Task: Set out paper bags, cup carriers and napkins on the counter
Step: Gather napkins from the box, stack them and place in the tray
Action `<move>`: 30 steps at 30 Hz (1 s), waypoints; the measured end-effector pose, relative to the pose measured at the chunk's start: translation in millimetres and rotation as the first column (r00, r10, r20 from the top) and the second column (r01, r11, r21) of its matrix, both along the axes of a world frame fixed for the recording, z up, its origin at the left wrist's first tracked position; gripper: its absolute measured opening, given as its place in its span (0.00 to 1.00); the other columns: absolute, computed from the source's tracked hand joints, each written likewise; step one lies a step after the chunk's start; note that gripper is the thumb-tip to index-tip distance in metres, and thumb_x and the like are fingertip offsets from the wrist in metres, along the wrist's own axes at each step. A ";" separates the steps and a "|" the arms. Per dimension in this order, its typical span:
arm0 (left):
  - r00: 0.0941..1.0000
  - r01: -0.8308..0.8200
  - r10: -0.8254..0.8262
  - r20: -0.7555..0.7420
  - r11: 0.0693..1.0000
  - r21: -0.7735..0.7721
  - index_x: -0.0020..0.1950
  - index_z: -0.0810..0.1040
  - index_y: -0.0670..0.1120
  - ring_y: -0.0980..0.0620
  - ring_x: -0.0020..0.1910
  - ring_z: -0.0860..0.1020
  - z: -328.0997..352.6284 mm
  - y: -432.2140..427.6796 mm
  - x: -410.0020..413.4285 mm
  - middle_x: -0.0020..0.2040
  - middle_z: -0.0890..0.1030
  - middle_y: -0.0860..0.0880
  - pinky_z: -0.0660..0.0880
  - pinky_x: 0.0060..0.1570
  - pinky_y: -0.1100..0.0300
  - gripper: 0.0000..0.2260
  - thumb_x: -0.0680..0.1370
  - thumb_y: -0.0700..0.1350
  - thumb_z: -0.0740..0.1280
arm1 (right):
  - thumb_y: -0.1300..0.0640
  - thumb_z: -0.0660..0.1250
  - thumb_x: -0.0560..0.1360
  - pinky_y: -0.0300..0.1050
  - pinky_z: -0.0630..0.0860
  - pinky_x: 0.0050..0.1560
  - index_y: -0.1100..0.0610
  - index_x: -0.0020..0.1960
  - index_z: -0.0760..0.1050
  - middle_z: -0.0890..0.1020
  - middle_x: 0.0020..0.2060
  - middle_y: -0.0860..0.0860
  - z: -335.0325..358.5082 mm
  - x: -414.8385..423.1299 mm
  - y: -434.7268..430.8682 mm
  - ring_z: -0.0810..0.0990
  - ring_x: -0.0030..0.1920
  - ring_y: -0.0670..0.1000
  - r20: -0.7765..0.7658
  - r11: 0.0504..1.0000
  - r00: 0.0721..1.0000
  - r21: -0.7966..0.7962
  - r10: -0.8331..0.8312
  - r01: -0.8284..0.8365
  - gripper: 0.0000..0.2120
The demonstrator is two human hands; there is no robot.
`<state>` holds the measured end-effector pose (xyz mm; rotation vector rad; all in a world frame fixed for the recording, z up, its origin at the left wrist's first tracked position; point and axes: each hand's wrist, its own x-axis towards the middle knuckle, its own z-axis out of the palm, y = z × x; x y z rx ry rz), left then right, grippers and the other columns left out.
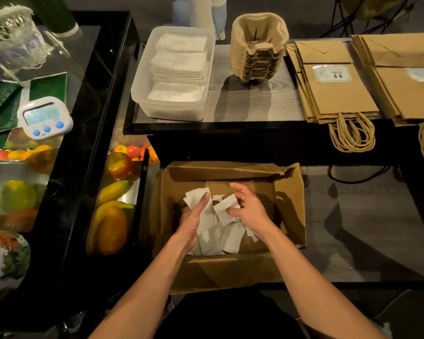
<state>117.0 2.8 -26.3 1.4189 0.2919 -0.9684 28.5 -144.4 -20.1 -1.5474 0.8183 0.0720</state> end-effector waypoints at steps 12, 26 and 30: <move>0.998 0.049 -0.051 0.034 0.997 0.054 0.63 0.78 0.49 0.46 0.54 0.85 -0.2 -2.3 -0.7 0.54 0.86 0.47 0.81 0.56 0.47 0.29 0.65 0.52 0.83 | 0.55 0.72 0.79 0.37 0.78 0.45 0.47 0.65 0.75 0.81 0.56 0.46 -4.5 -3.5 0.9 0.80 0.58 0.48 -0.070 0.998 0.996 -0.024 0.063 -0.065 0.16; 0.985 -0.116 0.119 -0.121 0.993 0.030 0.66 0.76 0.44 0.40 0.54 0.84 0.9 -4.4 -4.2 0.57 0.83 0.40 0.82 0.45 0.48 0.25 0.71 0.37 0.78 | 0.54 0.73 0.77 0.42 0.78 0.56 0.48 0.64 0.75 0.79 0.58 0.44 -8.0 -22.9 -10.6 0.78 0.60 0.45 -0.170 0.975 0.960 0.021 0.222 -0.222 0.17; 0.985 -0.134 0.139 -0.102 0.989 0.061 0.66 0.74 0.46 0.41 0.54 0.83 -1.2 -4.4 -0.4 0.58 0.83 0.41 0.82 0.50 0.46 0.26 0.71 0.38 0.78 | 0.57 0.73 0.78 0.37 0.77 0.50 0.49 0.66 0.72 0.76 0.55 0.42 -13.6 -25.9 -13.7 0.78 0.57 0.46 -0.201 0.991 0.970 0.018 0.136 -0.135 0.19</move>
